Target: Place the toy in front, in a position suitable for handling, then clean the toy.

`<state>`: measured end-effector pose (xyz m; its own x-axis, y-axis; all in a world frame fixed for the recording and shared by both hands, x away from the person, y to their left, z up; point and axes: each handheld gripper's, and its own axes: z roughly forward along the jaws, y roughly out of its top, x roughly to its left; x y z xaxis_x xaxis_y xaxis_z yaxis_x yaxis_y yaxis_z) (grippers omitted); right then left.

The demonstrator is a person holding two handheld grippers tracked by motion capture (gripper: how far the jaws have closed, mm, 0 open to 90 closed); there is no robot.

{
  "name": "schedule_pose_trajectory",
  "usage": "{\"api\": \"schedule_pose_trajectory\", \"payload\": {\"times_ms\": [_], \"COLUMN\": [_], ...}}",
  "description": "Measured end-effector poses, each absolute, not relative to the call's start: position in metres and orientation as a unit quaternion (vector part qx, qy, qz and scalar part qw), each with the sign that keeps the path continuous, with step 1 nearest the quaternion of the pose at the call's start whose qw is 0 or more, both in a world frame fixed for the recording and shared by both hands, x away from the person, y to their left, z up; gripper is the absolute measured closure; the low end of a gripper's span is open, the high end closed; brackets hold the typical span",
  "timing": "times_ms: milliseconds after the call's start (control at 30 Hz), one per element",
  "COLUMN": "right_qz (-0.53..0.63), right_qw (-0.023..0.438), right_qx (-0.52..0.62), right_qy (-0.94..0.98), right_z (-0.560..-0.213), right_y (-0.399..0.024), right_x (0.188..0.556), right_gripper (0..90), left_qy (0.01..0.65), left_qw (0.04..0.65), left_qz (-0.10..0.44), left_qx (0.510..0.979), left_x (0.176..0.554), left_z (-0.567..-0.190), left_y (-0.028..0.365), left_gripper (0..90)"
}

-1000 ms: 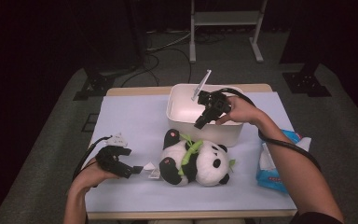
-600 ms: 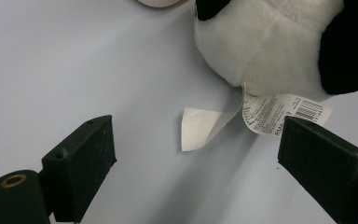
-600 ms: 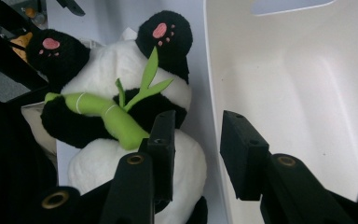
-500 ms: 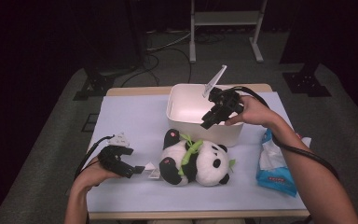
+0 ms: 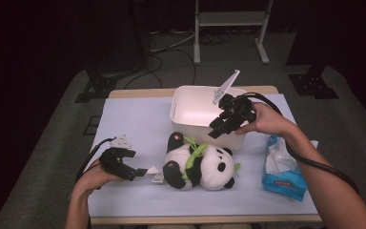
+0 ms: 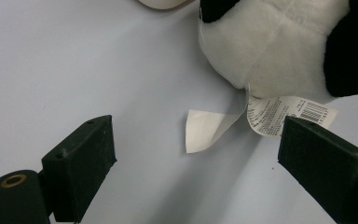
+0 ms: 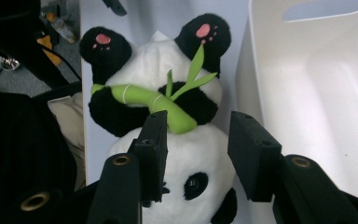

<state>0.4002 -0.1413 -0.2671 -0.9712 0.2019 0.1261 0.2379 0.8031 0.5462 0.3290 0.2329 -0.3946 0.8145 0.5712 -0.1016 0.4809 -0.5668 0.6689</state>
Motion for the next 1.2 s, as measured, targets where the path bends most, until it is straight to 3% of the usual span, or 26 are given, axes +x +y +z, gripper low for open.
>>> {"api": "schedule_pose_trajectory", "payload": {"times_ms": [600, 1200], "right_qz": [-0.277, -0.254], "right_qw": [0.055, 0.039], "right_qx": [-0.103, -0.090], "right_qy": [-0.954, -0.962], "right_z": [-0.290, -0.311], "right_y": [-0.132, -0.099], "right_x": [0.376, 0.379], "right_gripper": [49.0, 44.0], "left_qy": [0.293, 0.293], "left_qw": [0.356, 0.356], "left_qz": [0.059, 0.058], "left_qx": [0.885, 0.885], "left_x": [0.328, 0.328], "left_z": [-0.395, -0.395], "left_y": [0.230, 0.229], "left_gripper": [10.0, 10.0]}}
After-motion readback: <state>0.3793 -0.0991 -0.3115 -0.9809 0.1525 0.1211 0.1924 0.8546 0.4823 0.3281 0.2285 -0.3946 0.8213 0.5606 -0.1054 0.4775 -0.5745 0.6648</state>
